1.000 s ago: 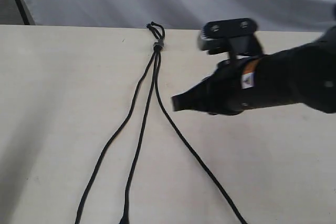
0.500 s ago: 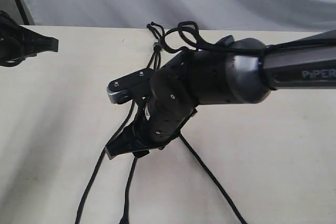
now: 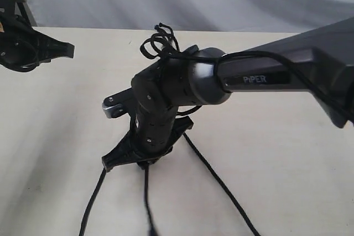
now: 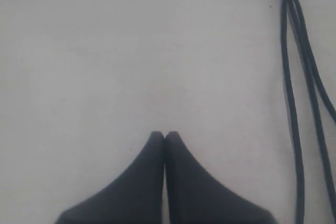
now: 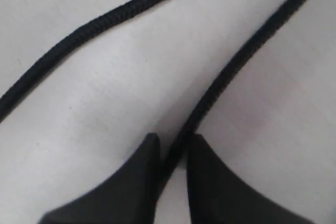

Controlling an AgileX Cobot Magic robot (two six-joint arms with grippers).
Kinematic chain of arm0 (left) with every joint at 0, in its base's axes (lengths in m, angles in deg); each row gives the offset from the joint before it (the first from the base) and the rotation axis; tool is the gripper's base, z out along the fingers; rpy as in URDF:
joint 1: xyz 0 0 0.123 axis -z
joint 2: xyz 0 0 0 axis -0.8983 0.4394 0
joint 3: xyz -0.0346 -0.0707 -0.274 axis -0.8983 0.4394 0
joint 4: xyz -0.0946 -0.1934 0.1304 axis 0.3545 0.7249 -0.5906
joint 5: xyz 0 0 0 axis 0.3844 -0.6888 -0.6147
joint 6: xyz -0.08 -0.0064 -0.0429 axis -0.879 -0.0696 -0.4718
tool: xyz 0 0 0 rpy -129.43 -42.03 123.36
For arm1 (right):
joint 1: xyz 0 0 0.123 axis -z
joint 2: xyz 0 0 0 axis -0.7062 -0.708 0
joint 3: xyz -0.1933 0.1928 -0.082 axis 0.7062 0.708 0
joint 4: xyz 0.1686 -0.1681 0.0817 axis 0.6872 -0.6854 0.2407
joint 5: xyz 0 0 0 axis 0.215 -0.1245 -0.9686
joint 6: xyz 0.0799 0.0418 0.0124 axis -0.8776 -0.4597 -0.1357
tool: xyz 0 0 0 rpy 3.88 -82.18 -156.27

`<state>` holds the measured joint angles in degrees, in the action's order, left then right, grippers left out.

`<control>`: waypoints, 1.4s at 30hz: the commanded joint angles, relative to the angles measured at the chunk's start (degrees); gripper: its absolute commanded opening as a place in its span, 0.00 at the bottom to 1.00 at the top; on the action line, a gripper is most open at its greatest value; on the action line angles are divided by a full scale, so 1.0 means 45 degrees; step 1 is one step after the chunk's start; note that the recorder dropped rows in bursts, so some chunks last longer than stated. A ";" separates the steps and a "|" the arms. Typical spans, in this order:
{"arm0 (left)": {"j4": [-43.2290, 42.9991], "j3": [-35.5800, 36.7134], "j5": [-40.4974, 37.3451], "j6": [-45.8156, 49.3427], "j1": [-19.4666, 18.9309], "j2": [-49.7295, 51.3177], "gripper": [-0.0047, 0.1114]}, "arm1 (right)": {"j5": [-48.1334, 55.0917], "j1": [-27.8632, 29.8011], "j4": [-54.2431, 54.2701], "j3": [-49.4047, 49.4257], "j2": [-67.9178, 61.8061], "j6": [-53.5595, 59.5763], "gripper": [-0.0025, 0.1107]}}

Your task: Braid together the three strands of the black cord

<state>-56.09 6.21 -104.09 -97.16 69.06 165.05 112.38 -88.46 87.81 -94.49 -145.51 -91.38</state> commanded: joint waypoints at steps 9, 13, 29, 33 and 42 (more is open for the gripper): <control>0.0205 -0.0058 0.0187 -0.0111 0.0058 0.0014 0.04 | 0.5113 0.1551 -0.6064 -0.2377 0.2373 -0.1223 0.02; 0.0205 -0.0058 0.0187 -0.0111 0.0058 0.0014 0.04 | 0.5456 0.3576 -0.6185 -0.2317 0.2633 -0.1612 0.02; 0.0205 -0.0058 0.0209 -0.0111 0.0058 0.0014 0.04 | 0.2971 0.7486 -0.4339 0.0605 0.0625 -0.1612 0.02; 0.0205 -0.0058 0.0187 -0.0209 0.0058 0.0014 0.04 | 0.2971 0.7486 -0.4339 0.0605 0.0152 -0.1612 0.02; 0.0924 -0.0058 0.0165 -0.0151 0.0058 0.0014 0.48 | 0.2569 0.7406 -0.4393 0.0605 -0.0008 -0.1943 0.13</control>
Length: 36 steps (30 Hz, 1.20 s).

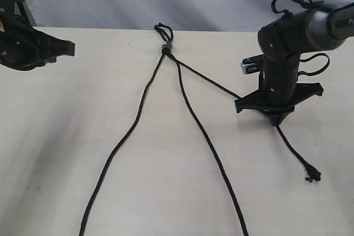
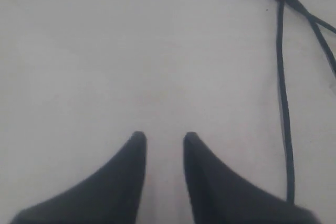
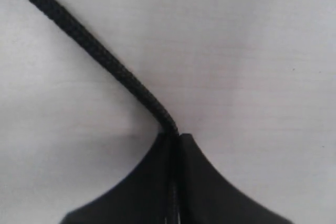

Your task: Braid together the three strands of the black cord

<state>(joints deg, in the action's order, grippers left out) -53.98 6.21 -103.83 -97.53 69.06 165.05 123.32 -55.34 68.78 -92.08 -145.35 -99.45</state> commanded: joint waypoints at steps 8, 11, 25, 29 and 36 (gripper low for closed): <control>0.0451 -0.0089 0.1023 0.0209 0.2191 0.0107 0.66 | 0.0735 0.0045 -0.0139 -0.0708 0.0260 0.0179 0.54; 0.0451 -0.0700 0.0687 0.0308 0.3665 0.0686 0.66 | 0.1203 0.0075 -0.0166 -0.1190 0.1056 0.0511 0.52; 0.1043 -0.7429 -0.4924 0.0437 0.7803 0.7610 0.66 | -0.2305 0.1600 -0.0445 0.1199 0.4124 -0.0044 0.40; 0.1372 -0.9688 -0.6827 0.0407 0.7972 0.9121 0.66 | -0.3151 0.2234 -0.0422 0.1509 0.4124 -0.0044 0.40; 0.2098 -1.1187 -0.7408 0.0444 0.7972 1.0424 0.66 | -0.3157 0.2398 -0.0393 0.1509 0.4124 -0.0044 0.40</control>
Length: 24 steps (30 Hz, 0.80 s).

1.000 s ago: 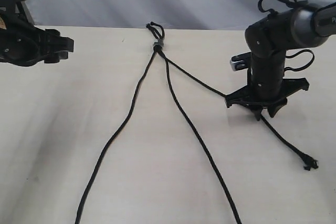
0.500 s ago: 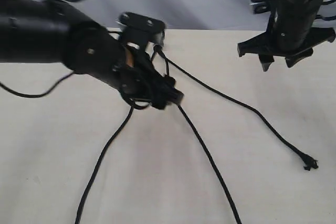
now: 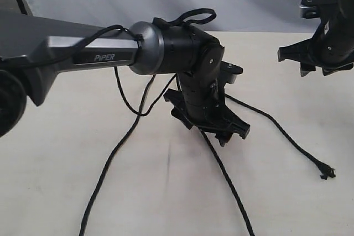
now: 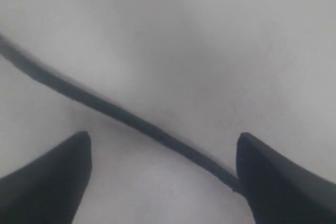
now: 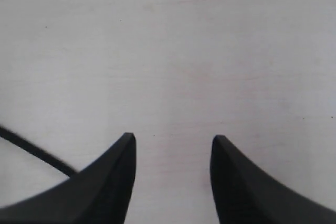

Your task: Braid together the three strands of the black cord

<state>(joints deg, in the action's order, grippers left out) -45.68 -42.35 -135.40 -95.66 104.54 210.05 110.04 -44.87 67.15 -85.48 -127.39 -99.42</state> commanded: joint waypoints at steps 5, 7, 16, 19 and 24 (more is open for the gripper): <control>0.0114 -0.0396 -0.0534 0.1120 0.0088 0.0744 0.65 | -0.0453 0.0072 -0.0032 0.0040 0.0134 -0.0050 0.40; 0.0114 -0.0396 -0.0504 0.1150 0.0088 0.0834 0.62 | -0.0479 0.0072 -0.0032 0.0040 0.0134 -0.0050 0.40; 0.0054 -0.0396 -0.1446 0.1816 0.0155 0.1174 0.07 | -0.0527 0.0072 -0.0032 0.0040 0.0134 -0.0050 0.40; -0.0715 -0.0396 -0.1771 0.2416 0.0130 0.0737 0.04 | -0.0527 0.0072 -0.0032 0.0040 0.0134 -0.0050 0.40; -0.2494 -0.0396 -0.2548 0.2291 -0.0527 -0.0855 0.04 | -0.0527 0.0072 -0.0032 0.0040 0.0134 -0.0050 0.40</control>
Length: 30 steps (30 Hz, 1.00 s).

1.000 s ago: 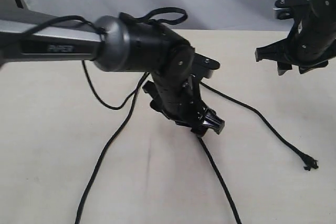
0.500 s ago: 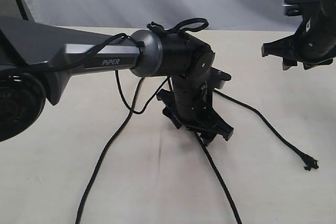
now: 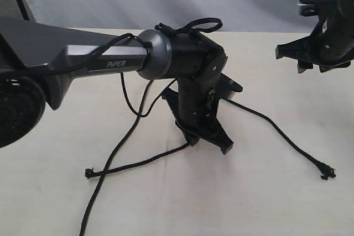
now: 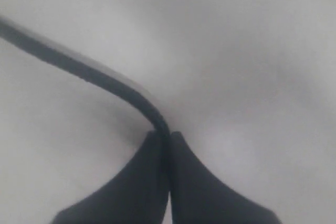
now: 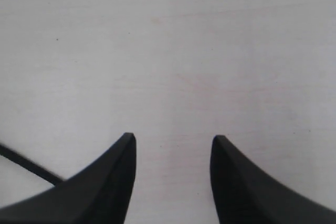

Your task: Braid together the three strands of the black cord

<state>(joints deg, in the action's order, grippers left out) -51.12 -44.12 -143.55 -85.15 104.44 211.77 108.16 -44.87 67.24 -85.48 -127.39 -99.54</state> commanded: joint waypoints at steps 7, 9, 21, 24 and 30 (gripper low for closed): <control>-0.2840 0.0199 -0.1921 -0.1027 -0.2904 -0.2854 0.04 | -0.0190 0.0072 0.0170 0.0040 0.0134 -0.0024 0.40; -0.2840 0.0512 -0.1845 -0.1027 -0.3727 -0.2938 0.04 | -0.0274 0.0072 0.0353 0.0040 0.0134 -0.0024 0.40; -0.2852 0.5026 0.2795 -0.1027 -0.6211 -0.2565 0.04 | -0.0463 0.0072 0.0870 0.0040 0.0134 -0.0024 0.40; -0.2852 0.5596 0.3439 -0.0971 -0.6184 -0.2357 0.04 | -0.0580 0.0072 0.1018 0.0040 0.0079 -0.0024 0.40; -0.2792 0.5693 0.3516 -0.0971 -0.6184 -0.2025 0.04 | -0.0707 -0.0246 0.1125 0.0040 -0.0145 0.0156 0.40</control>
<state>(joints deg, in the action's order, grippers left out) -64.15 -19.20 -128.61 -89.27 76.52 201.29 105.58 -44.98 71.77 -85.48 -127.63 -99.54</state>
